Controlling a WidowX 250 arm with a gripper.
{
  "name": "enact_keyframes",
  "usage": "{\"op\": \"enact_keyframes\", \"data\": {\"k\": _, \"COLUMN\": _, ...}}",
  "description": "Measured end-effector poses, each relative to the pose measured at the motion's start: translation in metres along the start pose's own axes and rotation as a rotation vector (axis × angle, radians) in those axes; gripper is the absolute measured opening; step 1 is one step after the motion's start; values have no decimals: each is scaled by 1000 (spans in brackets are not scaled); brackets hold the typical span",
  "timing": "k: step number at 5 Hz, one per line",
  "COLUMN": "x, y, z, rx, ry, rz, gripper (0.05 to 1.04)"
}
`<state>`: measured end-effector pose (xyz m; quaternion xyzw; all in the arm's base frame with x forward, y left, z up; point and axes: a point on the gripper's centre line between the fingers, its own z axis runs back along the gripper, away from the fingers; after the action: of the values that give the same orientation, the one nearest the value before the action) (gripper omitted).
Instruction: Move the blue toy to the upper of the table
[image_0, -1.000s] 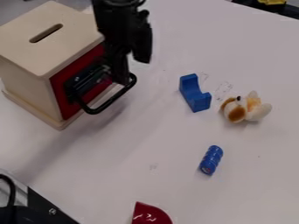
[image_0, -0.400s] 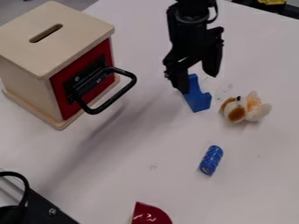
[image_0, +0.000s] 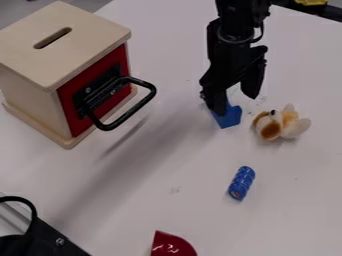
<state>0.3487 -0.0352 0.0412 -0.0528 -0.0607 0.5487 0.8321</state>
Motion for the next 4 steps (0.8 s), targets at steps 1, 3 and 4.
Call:
{"op": "enact_keyframes", "data": {"k": 1, "x": 0, "y": 2, "z": -17, "rx": 38, "ry": 12, "rz": -1, "gripper": 1000}}
{"op": "enact_keyframes", "data": {"k": 3, "x": -1, "y": 5, "z": -33, "rx": 75, "ry": 23, "rz": -17, "gripper": 672}}
{"op": "enact_keyframes", "data": {"k": 4, "x": -1, "y": 11, "z": -33, "rx": 70, "ry": 17, "rz": -12, "gripper": 593}}
